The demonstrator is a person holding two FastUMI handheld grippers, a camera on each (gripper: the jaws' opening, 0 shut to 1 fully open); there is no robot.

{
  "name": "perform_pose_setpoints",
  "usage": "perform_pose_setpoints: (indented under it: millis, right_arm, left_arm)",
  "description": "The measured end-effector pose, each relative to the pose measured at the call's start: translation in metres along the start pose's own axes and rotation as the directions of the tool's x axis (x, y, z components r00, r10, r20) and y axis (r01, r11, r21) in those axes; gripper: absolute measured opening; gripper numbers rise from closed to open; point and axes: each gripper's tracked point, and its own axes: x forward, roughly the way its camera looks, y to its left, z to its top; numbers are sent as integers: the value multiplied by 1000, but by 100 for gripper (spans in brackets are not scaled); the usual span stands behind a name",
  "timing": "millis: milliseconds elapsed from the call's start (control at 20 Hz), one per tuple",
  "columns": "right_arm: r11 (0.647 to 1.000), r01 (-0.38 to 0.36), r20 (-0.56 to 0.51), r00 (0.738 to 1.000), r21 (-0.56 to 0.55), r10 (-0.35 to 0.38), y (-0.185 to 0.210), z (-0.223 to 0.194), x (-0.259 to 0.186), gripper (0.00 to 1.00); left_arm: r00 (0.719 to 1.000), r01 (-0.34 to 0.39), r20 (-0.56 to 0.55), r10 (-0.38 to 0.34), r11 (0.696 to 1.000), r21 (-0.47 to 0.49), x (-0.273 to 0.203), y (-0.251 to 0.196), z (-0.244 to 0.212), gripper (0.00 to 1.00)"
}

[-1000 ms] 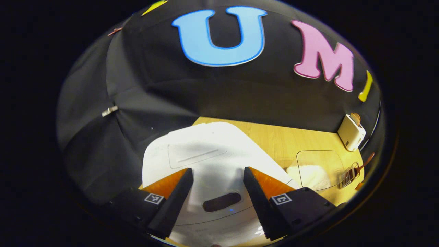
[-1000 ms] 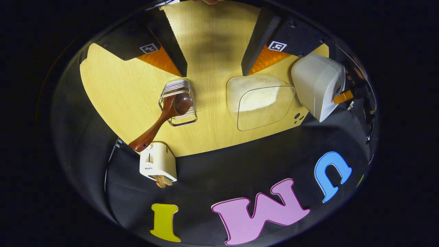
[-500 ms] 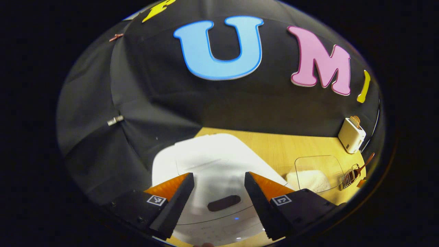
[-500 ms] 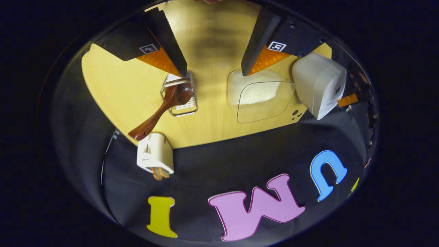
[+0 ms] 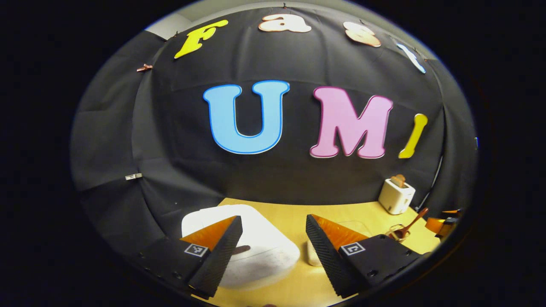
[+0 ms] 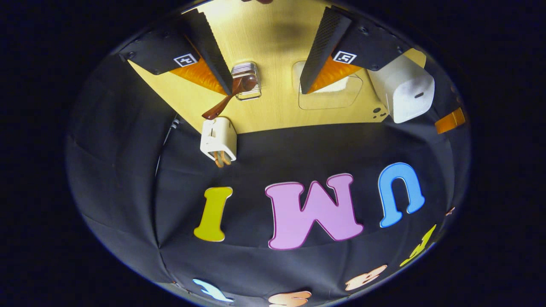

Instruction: Close the left gripper, press the button to open the rice cooker; take a wooden spoon from the chopstick holder with the right hand, scoop a spoonful of rice and pour it into the rice cooker, then put the wooden spoon back into the chopstick holder.

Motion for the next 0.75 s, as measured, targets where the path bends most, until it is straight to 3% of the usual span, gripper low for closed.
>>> perform_pose_setpoints:
  millis: [250, 450, 750]
  right_arm:
    - [1000, 5, 94, 996, -12, -4, 36, 7, -58, 99]
    - [999, -18, 72, 997, -27, 20, 59, -17, -99, 98]
    - [997, -65, 15, 998, -33, 66, 86, -40, -119, 98]
  left_arm:
    - [989, 126, 79, -127, 992, 19, -52, -6, 6, 97]
    - [982, 146, 110, -152, 988, 57, -80, 7, 2, 98]
    - [981, 181, 61, -182, 983, 13, -108, 7, -20, 99]
